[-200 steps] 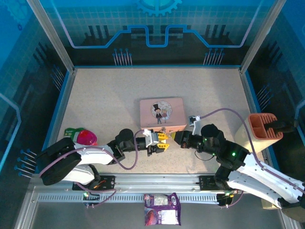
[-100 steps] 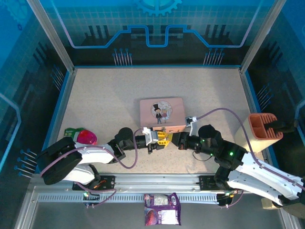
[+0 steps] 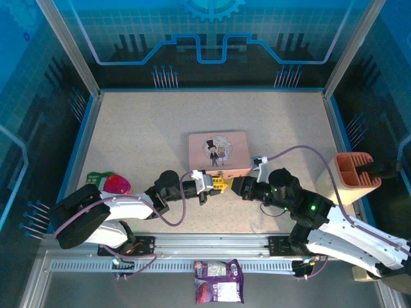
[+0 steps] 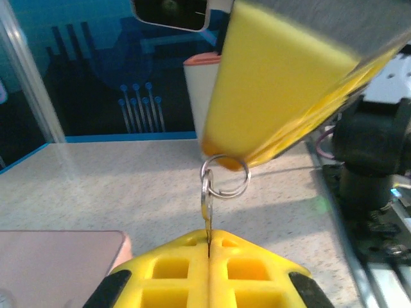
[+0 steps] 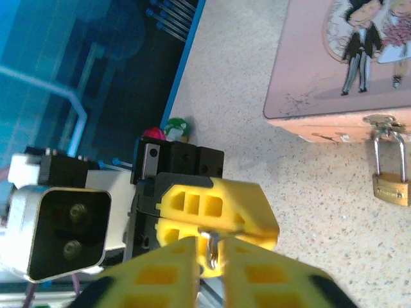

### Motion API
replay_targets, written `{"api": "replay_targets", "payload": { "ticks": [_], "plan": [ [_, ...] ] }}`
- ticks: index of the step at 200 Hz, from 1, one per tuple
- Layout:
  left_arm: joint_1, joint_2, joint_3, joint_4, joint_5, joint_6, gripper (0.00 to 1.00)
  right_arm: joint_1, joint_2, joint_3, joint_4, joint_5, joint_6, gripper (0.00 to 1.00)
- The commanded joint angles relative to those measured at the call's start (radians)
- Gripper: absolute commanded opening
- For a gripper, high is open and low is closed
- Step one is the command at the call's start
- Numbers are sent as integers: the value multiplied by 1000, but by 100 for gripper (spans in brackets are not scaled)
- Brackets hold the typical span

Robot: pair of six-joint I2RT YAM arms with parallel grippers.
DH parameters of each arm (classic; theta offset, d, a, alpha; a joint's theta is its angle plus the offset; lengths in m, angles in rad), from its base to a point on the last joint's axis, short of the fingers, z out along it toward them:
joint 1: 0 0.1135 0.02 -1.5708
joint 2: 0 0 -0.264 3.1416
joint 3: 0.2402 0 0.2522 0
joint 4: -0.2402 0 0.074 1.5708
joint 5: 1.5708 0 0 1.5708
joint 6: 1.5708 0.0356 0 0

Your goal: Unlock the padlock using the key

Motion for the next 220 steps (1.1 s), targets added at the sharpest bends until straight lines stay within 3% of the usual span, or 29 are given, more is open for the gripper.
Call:
{"api": "replay_targets", "payload": {
  "ticks": [1,21,50,89,132,220],
  "plan": [
    [8,-53,78,-203,-98,168,0,6,-68,-22,-80,120,59,36],
    [-20,-77,174,-468,-133,423,0,-29,-165,-97,-61,160,145,48],
    [-27,-59,230,-539,-191,672,0,-118,-268,-237,75,89,302,48],
    [-47,33,308,-596,-251,937,0,-112,-262,-294,213,55,422,46],
    [-74,89,342,-577,-273,1022,0,-55,-198,-360,371,102,536,41],
    [-98,90,310,-507,-283,1041,0,-18,-178,-361,335,187,609,35]
  ]
}}
